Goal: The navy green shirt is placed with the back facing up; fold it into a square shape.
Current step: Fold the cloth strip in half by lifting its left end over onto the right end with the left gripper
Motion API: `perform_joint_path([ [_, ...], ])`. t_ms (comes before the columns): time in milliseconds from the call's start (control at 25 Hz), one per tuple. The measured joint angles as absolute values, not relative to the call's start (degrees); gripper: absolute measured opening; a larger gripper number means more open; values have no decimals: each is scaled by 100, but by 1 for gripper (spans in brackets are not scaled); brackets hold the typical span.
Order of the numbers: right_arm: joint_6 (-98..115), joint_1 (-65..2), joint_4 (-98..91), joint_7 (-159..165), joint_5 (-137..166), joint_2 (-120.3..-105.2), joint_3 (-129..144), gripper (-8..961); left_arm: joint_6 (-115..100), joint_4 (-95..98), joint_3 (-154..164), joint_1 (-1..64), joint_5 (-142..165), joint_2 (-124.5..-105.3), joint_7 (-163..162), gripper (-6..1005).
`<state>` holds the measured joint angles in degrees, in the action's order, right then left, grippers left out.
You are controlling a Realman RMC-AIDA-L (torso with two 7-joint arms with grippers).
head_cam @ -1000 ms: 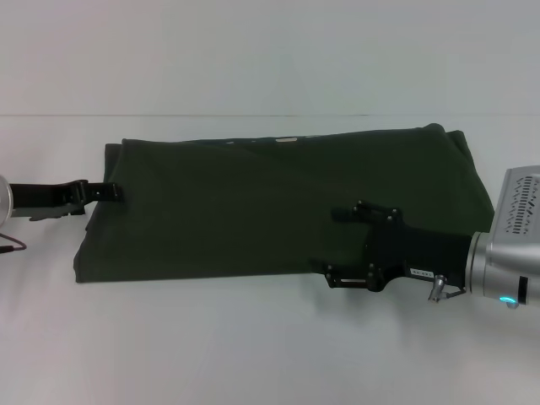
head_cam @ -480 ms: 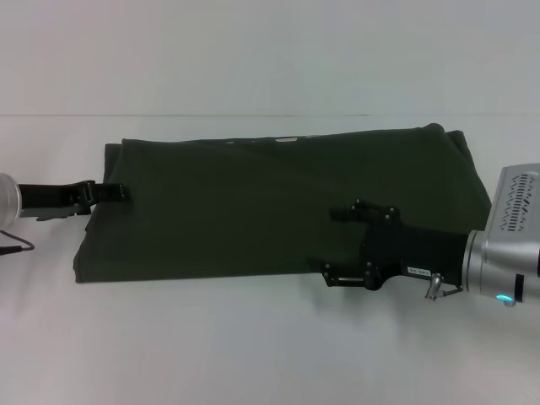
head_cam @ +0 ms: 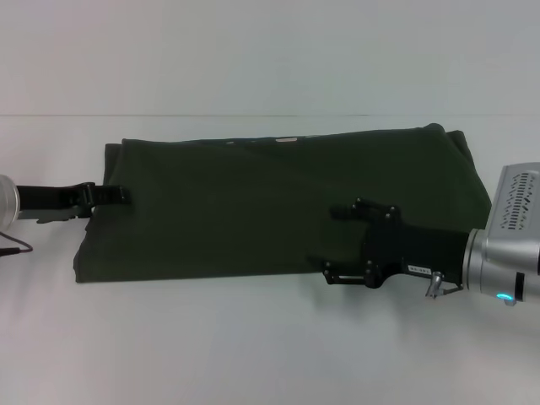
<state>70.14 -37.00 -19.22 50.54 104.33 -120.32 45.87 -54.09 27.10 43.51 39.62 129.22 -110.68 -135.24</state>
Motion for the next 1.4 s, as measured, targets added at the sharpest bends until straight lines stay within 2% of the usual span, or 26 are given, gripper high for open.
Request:
perform_joint_path([
  [280, 7036, -3617, -1976, 5174, 10378, -12025, 4562, 902, -6157, 2796, 4295, 3841, 13060, -10906, -13664, 851],
  [880, 7033, -3639, -1978, 5177, 10361, -12023, 4605, 900, -7054, 3137, 4070, 3752, 13581, -10831, -13932, 838],
  [1400, 7056, -3676, -1978, 5177, 10366, -12023, 4606, 899, -7130, 3114, 4091, 3813, 13789, -10849, -14009, 821],
])
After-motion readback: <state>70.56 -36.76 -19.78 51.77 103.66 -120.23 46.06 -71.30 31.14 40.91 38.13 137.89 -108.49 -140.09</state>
